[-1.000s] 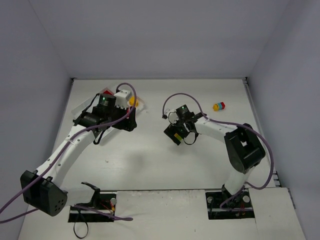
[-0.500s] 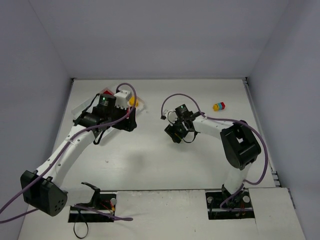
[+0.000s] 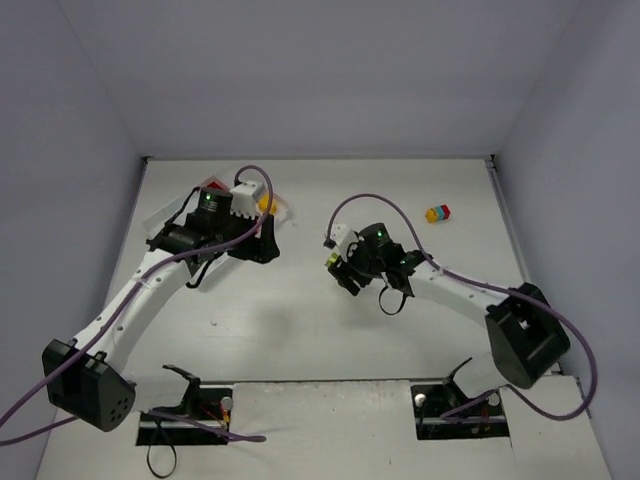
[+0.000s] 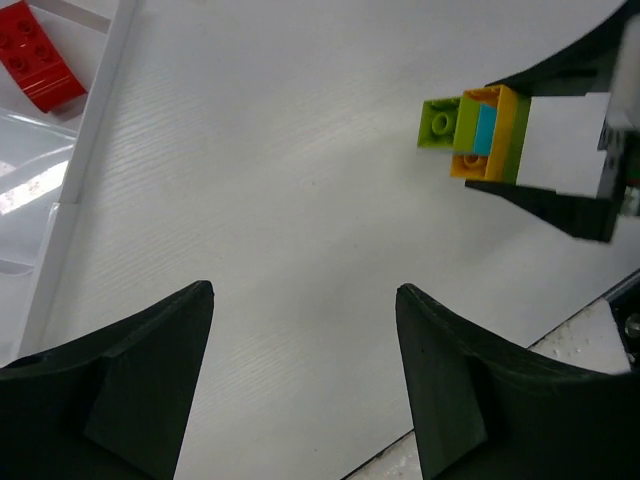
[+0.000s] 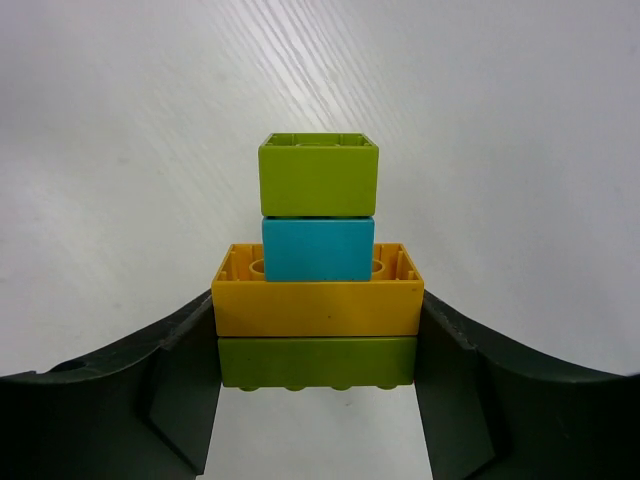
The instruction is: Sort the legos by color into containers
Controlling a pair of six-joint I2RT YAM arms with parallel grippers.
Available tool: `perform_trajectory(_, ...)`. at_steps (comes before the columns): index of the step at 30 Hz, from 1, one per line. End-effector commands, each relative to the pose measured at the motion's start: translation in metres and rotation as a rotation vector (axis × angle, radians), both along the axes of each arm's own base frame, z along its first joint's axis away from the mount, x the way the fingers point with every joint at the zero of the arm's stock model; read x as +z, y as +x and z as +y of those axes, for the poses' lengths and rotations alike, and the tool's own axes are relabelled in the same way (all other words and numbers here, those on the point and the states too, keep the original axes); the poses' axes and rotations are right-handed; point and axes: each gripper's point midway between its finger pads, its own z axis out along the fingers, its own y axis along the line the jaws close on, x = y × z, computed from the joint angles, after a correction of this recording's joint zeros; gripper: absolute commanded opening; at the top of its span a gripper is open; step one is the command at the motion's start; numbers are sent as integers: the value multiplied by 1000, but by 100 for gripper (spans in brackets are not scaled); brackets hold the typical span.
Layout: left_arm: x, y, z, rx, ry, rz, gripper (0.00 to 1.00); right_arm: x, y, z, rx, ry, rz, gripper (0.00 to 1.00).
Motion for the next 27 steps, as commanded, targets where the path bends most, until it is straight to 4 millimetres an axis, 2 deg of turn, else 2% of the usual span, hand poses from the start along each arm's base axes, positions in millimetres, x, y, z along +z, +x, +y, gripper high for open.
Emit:
perform_trajectory(1,35,1,-22,-29,-154,-51,67,82,-3,39,63,229,-261,0)
perform_trajectory(3,47,-6,-38,-55,-265,-13,67,100,-17,49,98,281,-309,0)
perform_trajectory(4,55,-7,-46,-75,-314,-22,67,100,-24,52,107,283,-319,0)
perform_trajectory(5,62,-10,-52,-88,-351,-18,68,103,-23,49,90,286,-336,0)
perform_trajectory(7,75,-20,-67,-116,-419,-1,68,117,-36,54,104,329,-394,0)
perform_trajectory(12,84,-22,-74,-104,-426,9,72,130,-46,54,119,377,-429,0)
perform_trajectory(15,84,-26,-86,-116,-414,16,72,133,-48,52,118,389,-445,0)
perform_trajectory(24,53,-33,-111,-117,-326,79,72,143,-52,47,118,410,-474,0)
perform_trajectory(27,50,-34,-118,-124,-325,90,72,141,-54,47,122,415,-467,0)
